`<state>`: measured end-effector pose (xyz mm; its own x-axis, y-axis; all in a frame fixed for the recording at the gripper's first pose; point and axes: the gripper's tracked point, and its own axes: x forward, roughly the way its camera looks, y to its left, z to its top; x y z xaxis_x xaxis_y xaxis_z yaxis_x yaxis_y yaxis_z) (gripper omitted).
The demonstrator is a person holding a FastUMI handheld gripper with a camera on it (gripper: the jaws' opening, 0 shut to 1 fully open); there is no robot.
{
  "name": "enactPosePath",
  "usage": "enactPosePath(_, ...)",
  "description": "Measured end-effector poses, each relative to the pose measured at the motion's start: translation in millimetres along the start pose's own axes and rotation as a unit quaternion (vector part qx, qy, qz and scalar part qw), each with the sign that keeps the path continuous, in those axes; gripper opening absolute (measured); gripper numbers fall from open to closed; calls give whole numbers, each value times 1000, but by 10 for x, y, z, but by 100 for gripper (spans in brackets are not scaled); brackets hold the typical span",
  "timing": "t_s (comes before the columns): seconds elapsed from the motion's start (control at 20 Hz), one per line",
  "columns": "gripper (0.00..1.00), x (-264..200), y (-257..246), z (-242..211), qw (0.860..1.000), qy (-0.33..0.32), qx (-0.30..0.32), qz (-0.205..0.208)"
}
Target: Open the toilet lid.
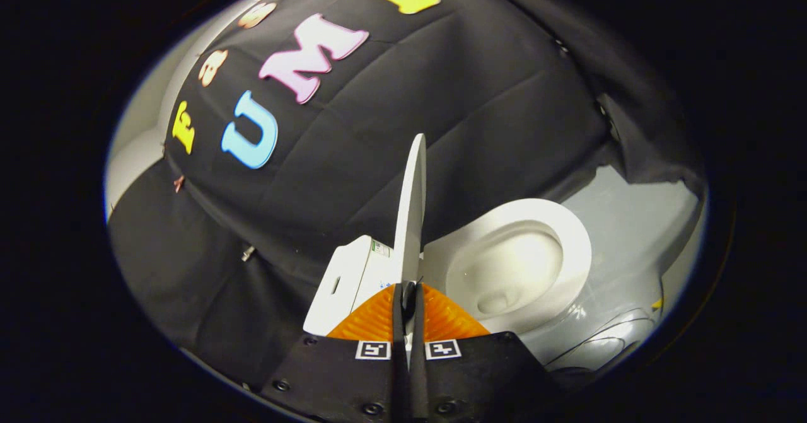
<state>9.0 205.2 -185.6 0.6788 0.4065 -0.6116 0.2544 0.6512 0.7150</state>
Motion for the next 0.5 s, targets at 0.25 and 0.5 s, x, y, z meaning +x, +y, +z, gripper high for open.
enactPosePath(0.25, 5, 22, 376, 19, 998, 1, -56, -26)
enactPosePath(0.5, 5, 87, 757, -12, 990, -4, -128, -52)
